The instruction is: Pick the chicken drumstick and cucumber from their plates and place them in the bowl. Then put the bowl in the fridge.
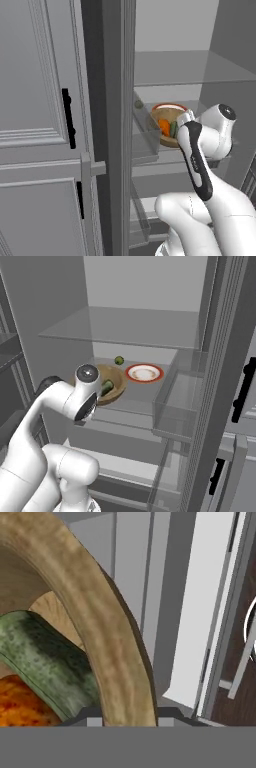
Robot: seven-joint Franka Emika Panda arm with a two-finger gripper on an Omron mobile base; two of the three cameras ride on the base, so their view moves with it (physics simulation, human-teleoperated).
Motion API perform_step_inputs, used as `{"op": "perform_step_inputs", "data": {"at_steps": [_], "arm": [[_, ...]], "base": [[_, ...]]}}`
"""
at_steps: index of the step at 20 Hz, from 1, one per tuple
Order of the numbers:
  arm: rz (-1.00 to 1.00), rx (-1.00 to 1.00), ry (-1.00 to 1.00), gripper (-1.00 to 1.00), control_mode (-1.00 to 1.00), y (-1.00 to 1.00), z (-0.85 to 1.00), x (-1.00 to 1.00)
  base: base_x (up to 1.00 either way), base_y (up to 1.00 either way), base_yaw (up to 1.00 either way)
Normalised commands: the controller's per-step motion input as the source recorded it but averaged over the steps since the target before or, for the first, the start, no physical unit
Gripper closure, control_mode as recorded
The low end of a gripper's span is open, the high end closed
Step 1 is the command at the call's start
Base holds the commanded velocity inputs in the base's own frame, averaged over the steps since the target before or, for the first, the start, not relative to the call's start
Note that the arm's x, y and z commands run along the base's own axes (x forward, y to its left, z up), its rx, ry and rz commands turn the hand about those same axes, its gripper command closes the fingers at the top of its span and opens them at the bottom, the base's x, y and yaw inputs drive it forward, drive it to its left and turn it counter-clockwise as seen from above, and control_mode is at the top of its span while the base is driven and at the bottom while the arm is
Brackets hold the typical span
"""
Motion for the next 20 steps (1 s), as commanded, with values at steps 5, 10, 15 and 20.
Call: {"op": "perform_step_inputs", "data": {"at_steps": [5, 10, 15, 20], "arm": [[0.07, 0.0, 0.01, 1.0, -1.0, 0.0, -0.5, 0.74], [0.06, 0.0, 0.0, 1.0, -1.0, 0.0, -0.46, 0.82], [0.01, 0.0, -0.05, 1.0, -1.0, 0.0, -0.3, 0.72], [0.0, 0.0, -0.02, 1.0, -1.0, 0.05, -0.33, 0.67]], "base": [[0.0, 0.0, 0.0], [0.0, 0.0, 0.0], [0.0, 0.0, 0.0], [0.0, 0.0, 0.0]]}}
